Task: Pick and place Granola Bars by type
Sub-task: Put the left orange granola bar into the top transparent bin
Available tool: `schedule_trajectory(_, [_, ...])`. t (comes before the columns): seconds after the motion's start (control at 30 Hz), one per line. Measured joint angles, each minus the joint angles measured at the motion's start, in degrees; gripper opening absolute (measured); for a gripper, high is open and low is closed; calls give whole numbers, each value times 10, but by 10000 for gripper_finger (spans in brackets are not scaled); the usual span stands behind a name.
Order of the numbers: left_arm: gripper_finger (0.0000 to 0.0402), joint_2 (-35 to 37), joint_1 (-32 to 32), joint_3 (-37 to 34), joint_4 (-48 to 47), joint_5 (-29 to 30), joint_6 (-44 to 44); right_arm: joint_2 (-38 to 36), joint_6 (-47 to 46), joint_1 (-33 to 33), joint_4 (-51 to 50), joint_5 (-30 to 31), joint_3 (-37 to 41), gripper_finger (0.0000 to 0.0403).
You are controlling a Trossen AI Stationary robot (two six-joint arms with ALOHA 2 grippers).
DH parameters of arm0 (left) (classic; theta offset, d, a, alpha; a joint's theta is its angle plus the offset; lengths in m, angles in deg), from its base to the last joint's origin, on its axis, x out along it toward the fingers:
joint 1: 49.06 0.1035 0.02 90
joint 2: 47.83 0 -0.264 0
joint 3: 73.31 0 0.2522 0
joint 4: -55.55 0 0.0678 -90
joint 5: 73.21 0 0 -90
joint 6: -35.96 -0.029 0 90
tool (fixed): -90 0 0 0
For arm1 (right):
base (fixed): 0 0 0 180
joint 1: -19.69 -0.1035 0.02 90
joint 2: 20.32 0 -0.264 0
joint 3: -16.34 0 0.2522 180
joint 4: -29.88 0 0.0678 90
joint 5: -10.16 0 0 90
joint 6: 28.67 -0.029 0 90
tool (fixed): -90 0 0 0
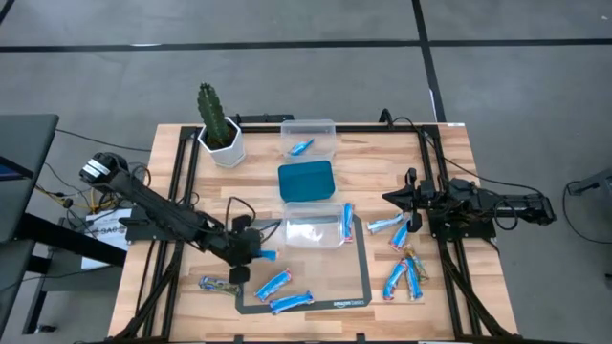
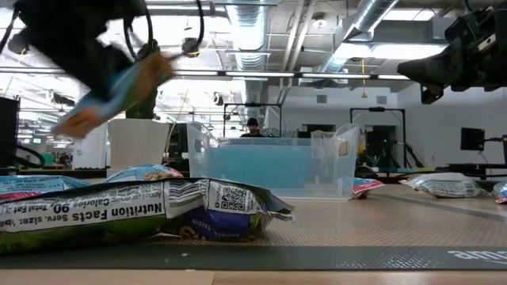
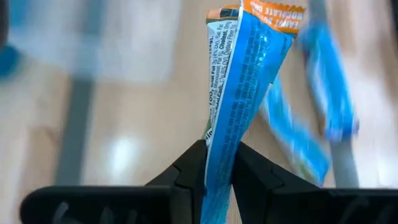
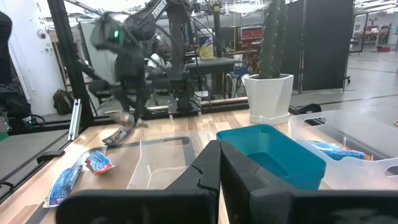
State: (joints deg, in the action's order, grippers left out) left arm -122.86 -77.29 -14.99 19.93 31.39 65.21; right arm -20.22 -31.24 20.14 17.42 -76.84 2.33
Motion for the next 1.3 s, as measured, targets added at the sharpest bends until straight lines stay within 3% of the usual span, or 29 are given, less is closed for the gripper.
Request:
schedule_trajectory(0.27, [61,70,60,0,115,134,-80,0,0,0,0,0,0,0])
schedule_trajectory(0.47, [61,87,122,0,224,194,-182,0,0,0,0,0,0,0])
schedule_trajectory(1.0, [61,78,375,0,369,168,-388,0,0,0,0,0,0,0])
schedule_trajectory(1.13, [61,46,432,3,412,129,-411,0,0,0,0,0,0,0])
schedule_trajectory(1.3, [61,-24,486,59,406,72,-427,0,0,0,0,0,0,0])
